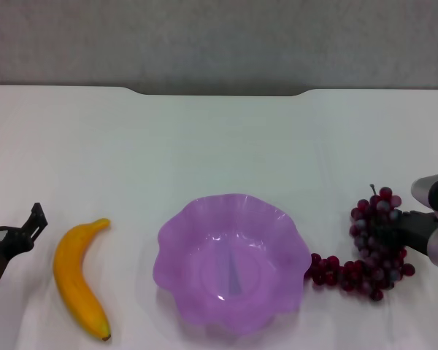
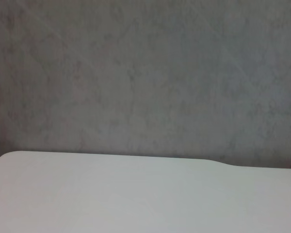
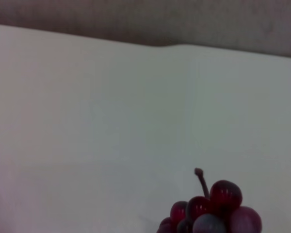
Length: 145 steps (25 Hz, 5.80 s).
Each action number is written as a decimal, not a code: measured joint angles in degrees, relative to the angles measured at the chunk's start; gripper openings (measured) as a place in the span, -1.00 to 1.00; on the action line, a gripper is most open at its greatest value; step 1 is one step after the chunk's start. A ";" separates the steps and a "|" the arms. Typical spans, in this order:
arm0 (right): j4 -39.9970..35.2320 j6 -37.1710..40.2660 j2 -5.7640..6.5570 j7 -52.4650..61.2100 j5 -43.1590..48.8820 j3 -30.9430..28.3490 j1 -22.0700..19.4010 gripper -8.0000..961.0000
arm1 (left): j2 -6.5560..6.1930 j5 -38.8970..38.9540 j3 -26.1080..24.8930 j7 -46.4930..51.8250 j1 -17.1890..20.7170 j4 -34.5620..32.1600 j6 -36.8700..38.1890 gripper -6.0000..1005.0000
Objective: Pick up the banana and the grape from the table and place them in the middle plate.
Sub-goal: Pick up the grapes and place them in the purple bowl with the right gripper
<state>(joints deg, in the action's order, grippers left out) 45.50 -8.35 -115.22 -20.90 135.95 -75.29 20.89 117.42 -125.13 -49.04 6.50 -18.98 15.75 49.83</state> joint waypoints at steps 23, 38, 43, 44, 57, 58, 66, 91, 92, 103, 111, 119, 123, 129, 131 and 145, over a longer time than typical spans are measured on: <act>-0.06 12.29 0.00 0.13 -0.78 6.74 -2.45 -0.32 | 0.00 -0.08 -0.09 -0.09 -0.03 -0.02 -0.12 0.76; 3.77 25.86 0.17 0.68 -0.21 13.35 -7.69 -0.34 | -0.09 -0.03 -0.09 -0.09 0.17 -0.02 -0.18 0.76; 3.51 33.41 0.32 0.63 -0.16 16.27 -8.87 -0.35 | -0.09 -0.03 -0.09 -0.09 0.17 -0.02 -0.19 0.76; 3.49 34.60 0.33 0.63 -0.15 16.91 -8.94 -0.35 | -0.09 -0.02 -0.09 -0.09 0.18 -0.02 -0.21 0.76; 2.14 57.77 0.26 1.60 9.02 23.30 -11.17 -0.36 | -0.09 0.07 -0.09 -0.09 -0.19 -0.12 -0.32 0.76; 2.12 58.99 0.30 1.60 9.15 23.33 -11.18 -0.36 | -0.09 0.07 -0.09 -0.09 -0.24 -0.14 -0.32 0.76; 1.66 65.29 0.32 1.64 12.60 22.89 -10.43 -0.37 | -0.09 0.07 -0.18 -0.09 -0.47 -0.64 -0.35 0.76; -1.44 62.71 -0.16 6.24 15.06 29.43 1.23 -0.37 | 0.00 0.05 -0.06 -0.09 -0.71 -0.45 -0.45 0.76; -1.68 61.48 -0.23 7.30 15.05 29.58 1.36 -0.37 | 0.00 0.04 -0.06 -0.09 -0.73 -0.33 -0.44 0.76; -3.91 46.70 -0.25 15.38 14.88 30.53 2.67 -0.37 | 0.08 0.00 -0.01 -0.09 -1.01 -0.50 -0.44 0.76; -3.77 35.74 -0.26 19.59 14.93 32.24 4.16 -0.37 | 0.08 -0.24 -0.04 -0.09 -1.13 -0.27 -0.44 0.76; -3.34 23.26 -0.36 22.32 14.80 32.27 6.46 -0.37 | 0.07 -0.38 -0.02 -0.09 -1.31 -0.15 -0.44 0.76; -3.16 21.91 -0.33 24.95 14.84 32.29 6.63 -0.37 | 0.09 -0.38 0.04 -0.08 -1.34 -0.12 -0.43 0.76; -2.24 23.35 -0.17 24.67 15.43 32.31 6.03 -0.38 | 0.09 -0.38 0.04 -0.09 -1.34 -0.19 -0.37 0.76; -2.35 25.03 -0.17 24.34 15.46 32.32 5.66 -0.37 | 0.09 -0.38 -0.03 -0.09 -1.31 -0.19 -0.36 0.76; -3.88 39.31 -0.33 22.07 17.72 34.07 1.93 0.61 | 0.08 0.01 -0.06 -0.09 -1.09 -0.41 -0.35 0.76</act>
<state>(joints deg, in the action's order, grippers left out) 41.62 30.96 -115.55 1.16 153.68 -41.22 22.82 117.50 -125.12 -49.11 6.41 -20.07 15.34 49.49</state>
